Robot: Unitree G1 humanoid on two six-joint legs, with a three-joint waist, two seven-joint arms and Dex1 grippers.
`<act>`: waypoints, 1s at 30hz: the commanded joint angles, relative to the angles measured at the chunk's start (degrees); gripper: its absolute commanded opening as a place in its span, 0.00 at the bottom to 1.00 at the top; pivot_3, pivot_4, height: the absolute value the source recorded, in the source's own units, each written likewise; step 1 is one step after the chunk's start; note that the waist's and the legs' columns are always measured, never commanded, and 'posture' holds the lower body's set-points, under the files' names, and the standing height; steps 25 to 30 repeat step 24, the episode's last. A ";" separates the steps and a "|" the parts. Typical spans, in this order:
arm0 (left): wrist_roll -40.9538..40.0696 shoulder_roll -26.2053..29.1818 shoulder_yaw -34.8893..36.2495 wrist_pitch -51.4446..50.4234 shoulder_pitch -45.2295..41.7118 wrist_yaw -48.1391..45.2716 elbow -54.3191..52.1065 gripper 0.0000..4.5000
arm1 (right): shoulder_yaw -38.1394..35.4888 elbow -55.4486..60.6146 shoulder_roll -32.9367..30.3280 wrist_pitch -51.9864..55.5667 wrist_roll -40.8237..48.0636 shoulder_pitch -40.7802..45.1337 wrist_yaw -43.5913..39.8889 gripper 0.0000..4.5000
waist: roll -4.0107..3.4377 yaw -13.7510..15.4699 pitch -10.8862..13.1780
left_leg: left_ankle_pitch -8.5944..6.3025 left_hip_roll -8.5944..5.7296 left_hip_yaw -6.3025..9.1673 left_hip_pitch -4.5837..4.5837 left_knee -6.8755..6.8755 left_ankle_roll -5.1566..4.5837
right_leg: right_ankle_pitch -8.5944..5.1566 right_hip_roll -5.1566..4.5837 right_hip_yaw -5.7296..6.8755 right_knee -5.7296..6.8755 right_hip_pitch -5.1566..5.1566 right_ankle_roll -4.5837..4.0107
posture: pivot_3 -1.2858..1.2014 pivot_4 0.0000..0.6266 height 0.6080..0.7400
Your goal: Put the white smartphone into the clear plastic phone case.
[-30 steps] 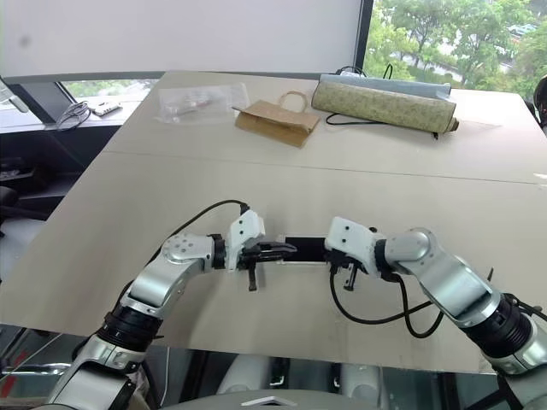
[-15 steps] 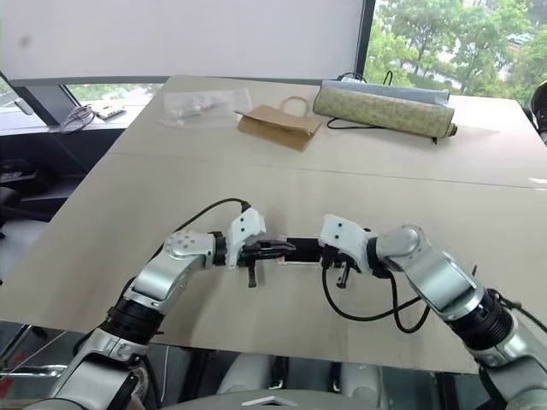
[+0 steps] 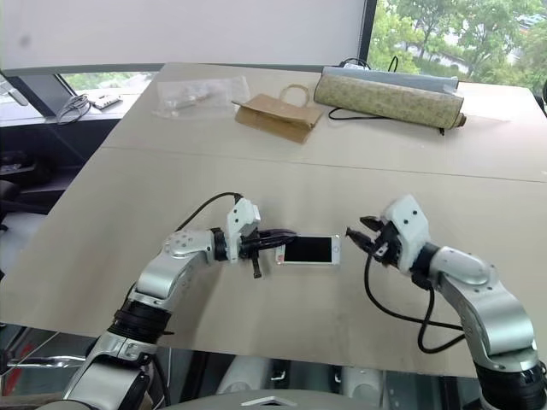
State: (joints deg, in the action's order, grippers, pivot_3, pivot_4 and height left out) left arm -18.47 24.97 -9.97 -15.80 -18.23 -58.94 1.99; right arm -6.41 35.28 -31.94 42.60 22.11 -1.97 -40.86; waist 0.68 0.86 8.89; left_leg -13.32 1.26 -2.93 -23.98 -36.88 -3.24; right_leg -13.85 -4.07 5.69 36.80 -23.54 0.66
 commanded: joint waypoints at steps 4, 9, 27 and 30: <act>-5.94 5.06 5.14 -3.83 4.94 -1.41 -10.82 0.57 | -5.61 2.26 -3.56 -9.75 3.32 -10.15 -6.80 1.00 | -0.01 -0.03 0.19 | 0.00 0.02 0.03 0.04 0.00 0.00 | -0.01 0.03 -0.01 0.01 0.02 0.00 | 0.52 0.24 1.00; -10.10 9.35 11.47 -7.94 13.45 0.78 -19.44 0.99 | -11.79 1.30 -2.47 -16.94 4.14 -16.95 -7.26 1.00 | -0.02 -0.01 0.28 | 0.00 0.03 0.00 0.08 -0.01 0.01 | -0.02 0.02 -0.08 0.02 0.03 0.02 | 0.52 0.24 1.00; -16.56 16.50 31.60 -11.34 32.47 3.86 -25.62 0.99 | -26.67 3.63 -2.05 -26.71 6.49 -32.24 -9.04 1.00 | -0.20 0.07 0.40 | -0.17 0.04 0.03 0.18 -0.05 0.30 | -0.16 -0.11 -0.12 0.01 0.02 -0.24 | 0.52 0.24 1.00; -16.56 16.50 31.60 -11.34 32.47 3.86 -25.62 0.99 | -26.67 3.63 -2.05 -26.71 6.49 -32.24 -9.04 1.00 | -0.20 0.07 0.40 | -0.17 0.04 0.03 0.18 -0.05 0.30 | -0.16 -0.11 -0.12 0.01 0.02 -0.24 | 0.52 0.24 1.00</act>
